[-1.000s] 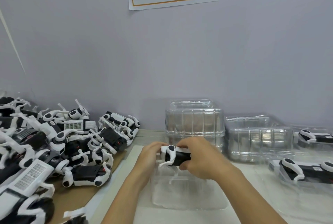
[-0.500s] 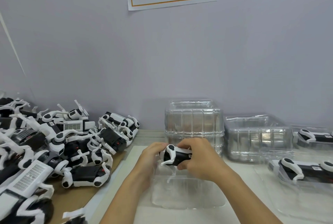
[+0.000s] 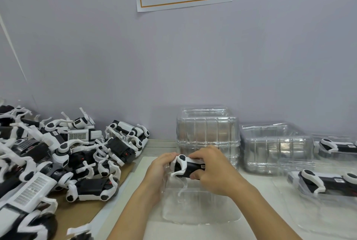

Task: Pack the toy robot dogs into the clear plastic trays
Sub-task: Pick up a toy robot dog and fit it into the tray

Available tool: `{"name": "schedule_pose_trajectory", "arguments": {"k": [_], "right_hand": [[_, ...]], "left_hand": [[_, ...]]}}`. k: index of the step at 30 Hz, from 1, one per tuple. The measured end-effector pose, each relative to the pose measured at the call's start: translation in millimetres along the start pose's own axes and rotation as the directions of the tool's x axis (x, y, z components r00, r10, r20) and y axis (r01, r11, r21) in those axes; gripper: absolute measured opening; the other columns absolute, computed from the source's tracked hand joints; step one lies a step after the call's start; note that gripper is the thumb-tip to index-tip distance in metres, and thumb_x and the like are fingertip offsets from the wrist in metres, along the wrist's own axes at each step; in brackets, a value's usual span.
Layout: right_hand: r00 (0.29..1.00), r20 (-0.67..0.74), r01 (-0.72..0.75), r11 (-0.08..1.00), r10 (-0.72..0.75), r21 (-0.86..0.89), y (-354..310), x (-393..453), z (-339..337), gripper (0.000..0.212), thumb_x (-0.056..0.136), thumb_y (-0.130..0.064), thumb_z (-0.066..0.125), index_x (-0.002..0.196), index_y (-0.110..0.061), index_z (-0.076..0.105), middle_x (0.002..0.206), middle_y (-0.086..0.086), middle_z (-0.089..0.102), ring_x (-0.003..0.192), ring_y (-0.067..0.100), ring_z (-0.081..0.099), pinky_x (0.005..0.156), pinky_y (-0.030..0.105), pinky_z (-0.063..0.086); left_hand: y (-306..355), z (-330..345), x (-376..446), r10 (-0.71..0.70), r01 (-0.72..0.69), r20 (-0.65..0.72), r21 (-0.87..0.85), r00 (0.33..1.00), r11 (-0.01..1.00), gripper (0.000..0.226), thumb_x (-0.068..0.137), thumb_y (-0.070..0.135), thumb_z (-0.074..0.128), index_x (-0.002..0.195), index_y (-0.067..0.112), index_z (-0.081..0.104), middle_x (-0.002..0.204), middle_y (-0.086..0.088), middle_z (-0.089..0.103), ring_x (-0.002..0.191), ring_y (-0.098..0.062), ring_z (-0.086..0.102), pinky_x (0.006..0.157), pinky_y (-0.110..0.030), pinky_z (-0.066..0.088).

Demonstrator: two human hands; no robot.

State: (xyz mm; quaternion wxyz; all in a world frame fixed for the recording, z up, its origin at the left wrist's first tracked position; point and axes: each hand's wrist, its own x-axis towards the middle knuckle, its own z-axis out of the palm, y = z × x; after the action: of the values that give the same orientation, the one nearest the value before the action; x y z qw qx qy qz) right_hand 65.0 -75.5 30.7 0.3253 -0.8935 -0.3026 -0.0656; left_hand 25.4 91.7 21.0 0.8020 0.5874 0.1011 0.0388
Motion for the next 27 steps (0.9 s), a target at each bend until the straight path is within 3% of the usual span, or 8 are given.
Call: {"name": "schedule_pose_trajectory", "arguments": {"k": [3,8,13,16,22,27], "right_hand": [[0.999,0.014,-0.04,0.999,0.04,0.023,-0.8,1.2,-0.6,0.02,0.076,-0.017,0.076,0.089,-0.031,0.069,0.086,-0.012,0.065,0.089,0.011,0.058,0.081,0.04,0.053],[0.997,0.038,-0.067,0.998,0.066,0.015,-0.2,1.5,0.3,0.026,0.076,-0.019,0.078,0.087,-0.039,0.064,0.097,-0.01,0.062,0.097,0.017,0.057,0.086,0.042,0.052],[0.998,0.037,-0.058,0.998,0.058,0.008,-0.3,0.8,0.3,0.026,0.077,-0.02,0.077,0.086,-0.039,0.063,0.096,-0.009,0.062,0.097,0.018,0.056,0.086,0.042,0.051],[0.998,0.041,-0.055,0.998,0.055,0.012,-0.4,0.4,0.2,0.027,0.077,-0.019,0.078,0.087,-0.04,0.064,0.097,-0.009,0.062,0.099,0.017,0.055,0.088,0.042,0.051],[0.998,0.041,-0.052,0.998,0.051,0.02,-0.7,1.1,0.3,0.023,0.076,-0.019,0.079,0.089,-0.034,0.067,0.095,-0.009,0.062,0.095,0.015,0.055,0.085,0.041,0.052],[0.998,0.045,-0.045,0.999,0.045,0.01,-0.1,1.1,0.3,0.021,0.075,-0.019,0.078,0.088,-0.032,0.068,0.094,-0.009,0.063,0.093,0.014,0.056,0.084,0.041,0.052]], "left_hand": [[-1.0,-1.9,1.6,0.002,-0.002,0.002,0.024,1.0,1.0,0.024,0.096,0.019,0.056,0.108,0.003,0.069,0.088,-0.014,0.069,0.066,-0.022,0.067,0.048,-0.026,0.05],[-1.4,-3.0,6.8,0.005,-0.003,-0.026,0.076,1.0,0.997,0.014,0.094,0.013,0.058,0.095,0.007,0.071,0.078,-0.011,0.072,0.064,-0.024,0.067,0.047,-0.03,0.052],[-0.5,-1.5,9.3,0.016,-0.012,-0.04,0.117,0.999,0.993,0.013,0.094,0.01,0.06,0.089,0.009,0.072,0.076,-0.007,0.073,0.068,-0.023,0.067,0.057,-0.033,0.054],[-0.4,-0.8,9.0,0.02,-0.015,-0.048,0.108,0.999,0.994,0.014,0.094,0.008,0.058,0.092,0.007,0.072,0.077,-0.009,0.072,0.072,-0.026,0.065,0.061,-0.036,0.053],[1.0,-1.9,1.0,-0.062,0.062,-0.002,-0.027,0.998,0.998,0.021,0.093,0.014,0.06,0.108,0.004,0.07,0.091,-0.017,0.07,0.071,-0.031,0.066,0.051,-0.037,0.056],[3.3,0.6,2.7,-0.031,0.033,-0.036,0.037,0.999,0.999,0.022,0.091,0.007,0.06,0.11,0.0,0.069,0.087,-0.016,0.069,0.073,-0.031,0.063,0.052,-0.033,0.054]]}}
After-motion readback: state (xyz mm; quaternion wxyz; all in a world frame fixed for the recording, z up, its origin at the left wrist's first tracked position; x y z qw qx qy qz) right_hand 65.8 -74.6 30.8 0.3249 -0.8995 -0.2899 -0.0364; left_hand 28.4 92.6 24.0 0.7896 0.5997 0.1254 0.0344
